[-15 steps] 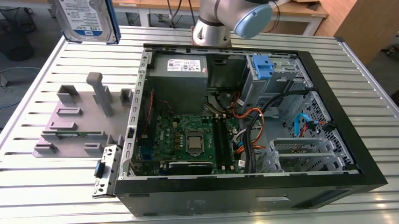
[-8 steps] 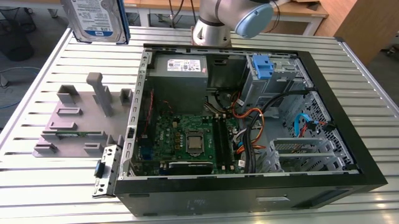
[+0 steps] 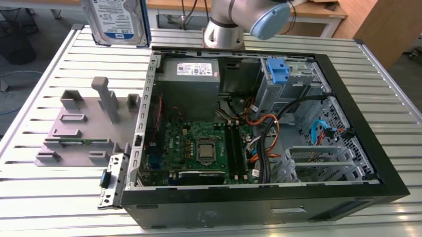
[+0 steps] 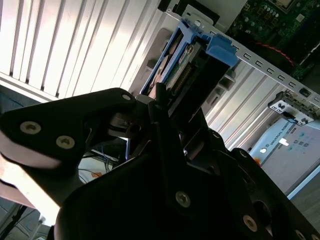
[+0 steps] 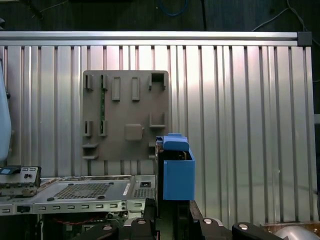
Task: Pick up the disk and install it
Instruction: 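Pick up the disk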
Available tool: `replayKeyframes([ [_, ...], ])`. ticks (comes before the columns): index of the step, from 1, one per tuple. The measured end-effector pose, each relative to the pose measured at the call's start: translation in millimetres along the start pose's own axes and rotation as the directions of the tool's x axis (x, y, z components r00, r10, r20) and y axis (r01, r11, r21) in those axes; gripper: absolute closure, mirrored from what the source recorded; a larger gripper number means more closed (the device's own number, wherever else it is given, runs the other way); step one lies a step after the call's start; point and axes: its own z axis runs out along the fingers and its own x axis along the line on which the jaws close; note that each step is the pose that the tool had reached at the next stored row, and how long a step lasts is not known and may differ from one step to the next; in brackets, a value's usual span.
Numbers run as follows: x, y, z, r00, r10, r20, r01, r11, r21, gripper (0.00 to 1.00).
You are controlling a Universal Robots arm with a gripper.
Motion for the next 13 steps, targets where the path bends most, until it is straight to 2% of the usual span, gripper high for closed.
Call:
replayKeyframes([
  [7,1.8,-2.1,-0.1,1.0000,0.000,0.0001,0.000,1.0000,0.0001,0.65],
  [13,17.8,-5.0,-1.0,1.0000,0.000,0.0001,0.000,1.0000,0.0001,0.65],
])
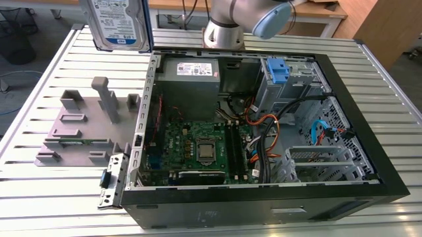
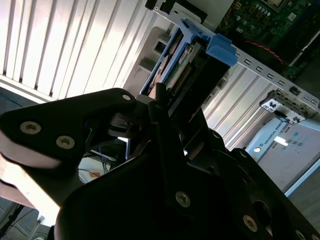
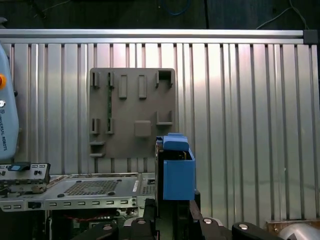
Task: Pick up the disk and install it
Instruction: 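Pick up the disk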
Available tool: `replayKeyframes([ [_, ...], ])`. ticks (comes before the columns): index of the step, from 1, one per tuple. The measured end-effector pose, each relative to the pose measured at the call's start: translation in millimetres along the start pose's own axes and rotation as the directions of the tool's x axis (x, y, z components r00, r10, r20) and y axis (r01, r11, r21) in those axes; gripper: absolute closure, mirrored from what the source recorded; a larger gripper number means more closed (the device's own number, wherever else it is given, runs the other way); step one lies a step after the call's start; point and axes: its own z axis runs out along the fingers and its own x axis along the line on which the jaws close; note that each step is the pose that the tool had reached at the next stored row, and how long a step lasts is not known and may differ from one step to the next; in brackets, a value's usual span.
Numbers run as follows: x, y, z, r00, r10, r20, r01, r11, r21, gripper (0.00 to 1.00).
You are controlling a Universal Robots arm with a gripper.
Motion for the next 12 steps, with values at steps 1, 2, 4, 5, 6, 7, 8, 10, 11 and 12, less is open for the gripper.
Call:
replayKeyframes([
  [1,2.2,-1.5,-0.1,1.0000,0.000,0.0000,0.000,1.0000,-0.0001,0.65],
  [2,4.1,-3.6,-0.2,1.0000,0.000,-0.0001,0.000,1.0000,-0.0001,0.65],
  [4,7.1,-9.3,-0.4,1.0000,0.000,-0.0001,0.000,1.0000,0.0000,0.65],
  [5,8.5,-12.7,-0.5,1.0000,0.000,-0.0002,0.000,1.0000,-0.0002,0.65],
  [6,9.7,-16.2,-0.5,1.0000,0.000,-0.0001,0.000,1.0000,-0.0001,0.65],
  [7,10.6,-19.9,-0.6,1.0000,0.000,-0.0001,0.000,1.0000,-0.0001,0.65],
  [8,11.3,-24.0,-0.6,1.0000,0.000,0.0000,0.000,1.0000,0.0000,0.65],
  [10,12.4,-32.9,-0.8,1.0000,0.000,-0.0001,0.000,1.0000,-0.0001,0.65],
  [11,12.8,-37.3,-0.8,1.0000,0.000,-0.0001,0.000,1.0000,0.0000,0.65],
  [12,13.3,-42.2,-0.9,1.0000,0.000,-0.0001,0.000,1.0000,-0.0001,0.65],
])
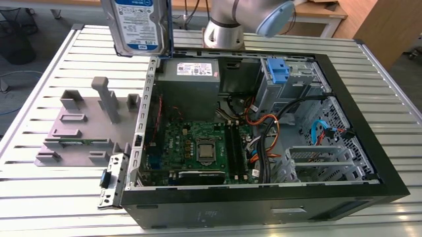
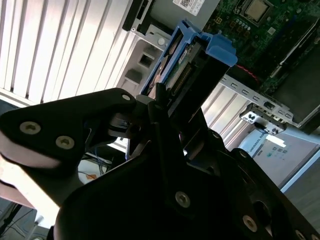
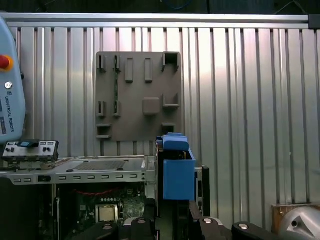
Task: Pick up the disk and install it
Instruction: 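Pick up the disk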
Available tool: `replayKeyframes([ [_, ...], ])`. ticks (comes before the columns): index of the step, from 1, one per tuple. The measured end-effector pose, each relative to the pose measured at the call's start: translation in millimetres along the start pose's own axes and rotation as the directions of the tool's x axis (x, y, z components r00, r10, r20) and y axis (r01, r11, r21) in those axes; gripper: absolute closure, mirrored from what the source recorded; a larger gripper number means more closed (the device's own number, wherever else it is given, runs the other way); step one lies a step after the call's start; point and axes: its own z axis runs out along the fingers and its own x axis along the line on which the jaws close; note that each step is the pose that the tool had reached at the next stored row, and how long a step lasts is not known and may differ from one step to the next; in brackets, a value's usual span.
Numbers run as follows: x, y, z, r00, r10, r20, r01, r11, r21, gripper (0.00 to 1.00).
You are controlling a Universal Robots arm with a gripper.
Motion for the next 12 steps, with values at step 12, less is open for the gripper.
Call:
replayKeyframes([
  [12,3.0,-54.5,-0.7,1.0000,0.000,-0.0001,0.000,1.0000,-0.0001,0.65],
])
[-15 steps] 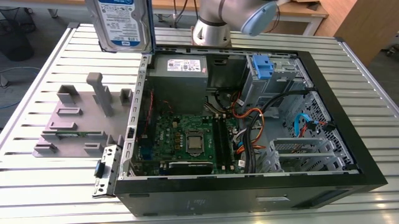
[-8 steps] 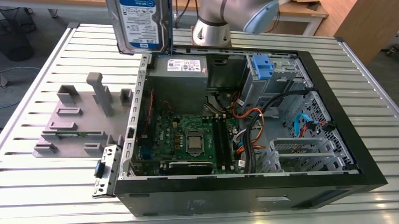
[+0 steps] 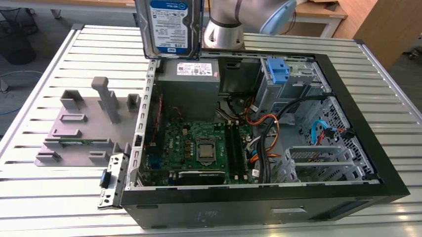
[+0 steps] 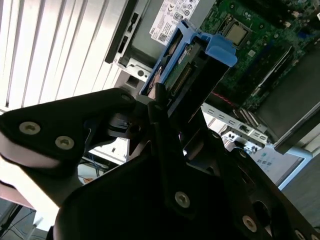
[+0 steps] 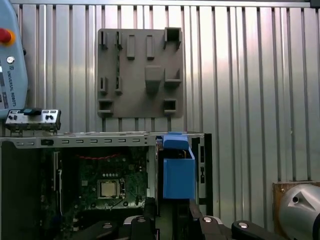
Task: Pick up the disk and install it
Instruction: 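Pick up the disk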
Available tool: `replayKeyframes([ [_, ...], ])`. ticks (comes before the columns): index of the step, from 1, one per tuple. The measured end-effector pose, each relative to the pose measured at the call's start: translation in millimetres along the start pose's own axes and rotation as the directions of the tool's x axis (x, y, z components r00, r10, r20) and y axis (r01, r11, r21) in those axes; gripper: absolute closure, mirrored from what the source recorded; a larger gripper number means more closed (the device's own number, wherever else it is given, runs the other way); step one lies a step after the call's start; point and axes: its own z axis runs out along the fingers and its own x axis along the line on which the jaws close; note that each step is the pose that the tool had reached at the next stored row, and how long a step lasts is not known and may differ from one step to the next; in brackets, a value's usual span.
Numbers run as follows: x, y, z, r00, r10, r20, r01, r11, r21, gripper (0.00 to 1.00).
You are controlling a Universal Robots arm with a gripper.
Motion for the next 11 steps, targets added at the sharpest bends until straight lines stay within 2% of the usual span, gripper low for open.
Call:
replayKeyframes([
  [11,1.4,-50.2,-0.4,1.0000,0.000,0.0001,0.000,1.0000,-0.0001,0.65],
])
